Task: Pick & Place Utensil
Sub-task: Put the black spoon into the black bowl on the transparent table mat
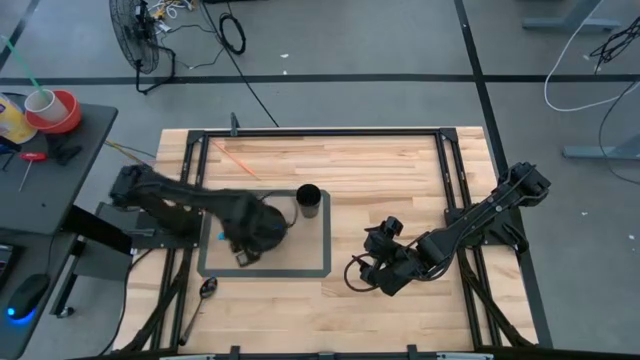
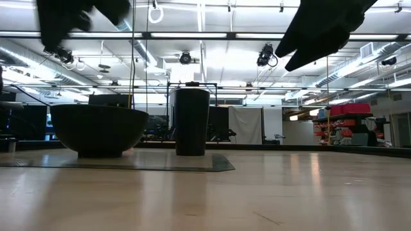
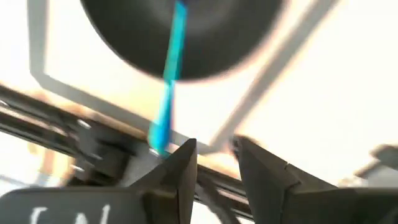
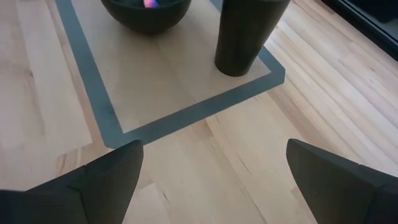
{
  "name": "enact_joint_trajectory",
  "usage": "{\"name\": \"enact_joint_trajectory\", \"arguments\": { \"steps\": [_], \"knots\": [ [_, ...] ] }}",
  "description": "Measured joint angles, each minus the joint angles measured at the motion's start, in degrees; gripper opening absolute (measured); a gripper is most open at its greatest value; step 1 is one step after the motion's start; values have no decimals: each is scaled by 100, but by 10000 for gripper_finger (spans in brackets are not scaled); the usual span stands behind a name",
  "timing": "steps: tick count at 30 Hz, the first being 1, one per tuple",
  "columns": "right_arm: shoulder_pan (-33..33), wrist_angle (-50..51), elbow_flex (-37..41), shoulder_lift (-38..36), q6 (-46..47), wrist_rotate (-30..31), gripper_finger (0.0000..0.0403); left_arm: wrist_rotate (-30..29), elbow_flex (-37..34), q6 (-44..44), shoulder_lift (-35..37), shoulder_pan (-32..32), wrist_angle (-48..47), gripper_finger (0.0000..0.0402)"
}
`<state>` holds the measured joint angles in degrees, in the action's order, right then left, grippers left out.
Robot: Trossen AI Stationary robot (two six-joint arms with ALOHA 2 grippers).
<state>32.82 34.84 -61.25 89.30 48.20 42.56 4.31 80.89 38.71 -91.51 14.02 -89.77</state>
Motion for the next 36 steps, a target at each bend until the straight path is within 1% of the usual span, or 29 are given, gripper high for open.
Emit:
{"name": "enact_joint_trajectory", "arguments": {
  "steps": [2, 5, 8, 10, 13, 15, 20, 22, 25, 31, 36],
  "knots": [
    [0, -124, -2, 0, -62, 3, 400, 93, -1, 714, 284, 483, 30, 124],
    [0, -363, -2, 0, -236, -1, 400, 103, -9, 1857, 529, 1271, 69, 124],
    [0, -586, -2, 0, -415, -12, 400, 100, -103, 3033, 618, 2061, 219, 124],
    [0, -693, -2, 0, -510, -11, 400, 98, -286, 3747, 610, 2515, 503, 124],
    [0, -796, -2, 0, -595, -5, 400, 109, -756, 4682, 612, 2958, 1315, 124],
    [-1, -868, -2, 0, -670, -4, 400, 105, -1150, 5128, 601, 3182, 1965, 124],
    [-2, -916, -2, 0, -692, 3, 400, 347, -2141, 6359, 601, 3620, 3397, 124],
    [-2, -917, -2, 0, -698, 3, 400, 393, -2467, 6714, 601, 3764, 3859, 124],
    [-2, -917, -2, 0, -714, 7, 400, 392, -2799, 7017, 601, 3896, 4280, 124],
    [-35, -915, -2, 0, -714, 5, 400, 399, -2959, 7189, 601, 4001, 4371, 124],
    [-37, -915, -2, 0, -712, 7, 400, 708, -3069, 7223, 601, 4031, 4362, 124]
  ]
}}
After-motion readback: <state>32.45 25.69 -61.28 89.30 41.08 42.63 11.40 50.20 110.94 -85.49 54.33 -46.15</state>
